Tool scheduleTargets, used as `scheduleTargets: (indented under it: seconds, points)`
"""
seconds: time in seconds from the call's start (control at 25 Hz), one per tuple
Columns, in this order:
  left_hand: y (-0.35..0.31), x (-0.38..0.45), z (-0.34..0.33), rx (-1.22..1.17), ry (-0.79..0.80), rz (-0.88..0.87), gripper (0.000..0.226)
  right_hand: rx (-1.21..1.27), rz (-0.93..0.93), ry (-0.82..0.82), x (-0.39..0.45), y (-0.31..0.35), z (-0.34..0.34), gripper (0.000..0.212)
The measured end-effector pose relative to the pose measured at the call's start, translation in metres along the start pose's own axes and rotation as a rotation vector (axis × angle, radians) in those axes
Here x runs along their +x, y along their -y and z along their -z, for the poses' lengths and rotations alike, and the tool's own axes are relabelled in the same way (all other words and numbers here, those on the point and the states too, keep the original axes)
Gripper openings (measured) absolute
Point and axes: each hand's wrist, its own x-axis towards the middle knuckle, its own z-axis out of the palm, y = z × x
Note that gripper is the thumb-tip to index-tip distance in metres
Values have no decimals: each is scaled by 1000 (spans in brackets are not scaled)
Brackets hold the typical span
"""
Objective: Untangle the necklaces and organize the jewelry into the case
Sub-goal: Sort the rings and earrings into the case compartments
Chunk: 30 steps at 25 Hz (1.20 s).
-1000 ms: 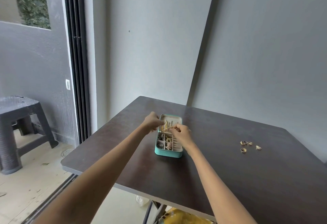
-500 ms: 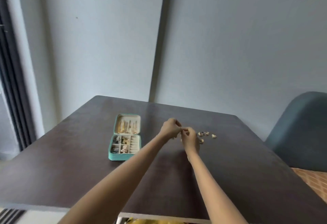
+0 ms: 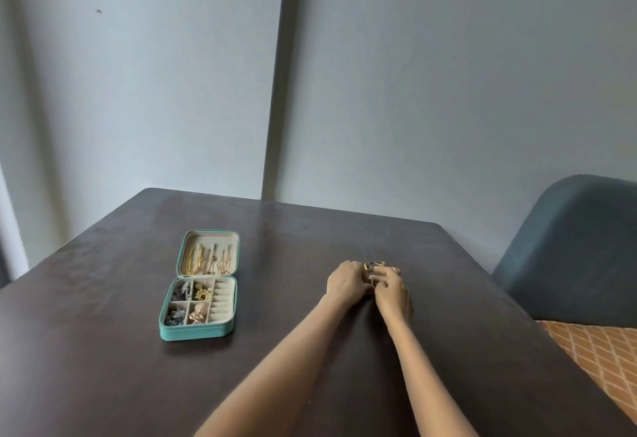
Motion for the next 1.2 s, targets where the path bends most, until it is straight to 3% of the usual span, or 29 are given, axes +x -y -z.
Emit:
scheduleTargets:
  seconds: [0.16,0.36,0.6,0.76,0.88,1.2]
  points:
    - [-1,1,-5,80,-23,-18,23,67,11,51,3,-5,-1,45]
    - [8,-3,18,-231,68,36,24,391,99,119,6,-6,-7,35]
    - [50,-30,122,-491,64,-22,15,355,360,242,-9,76,-24,21]
    - [98,-57,190,-409,100,-33,15,351,426,472,-40,129,-51,20]
    - [131,-79,217,-218,152,8,10,356,439,630,-66,142,-86,24]
    - [152,-83,220,115,186,-76,22,224,522,637,-75,140,-109,26]
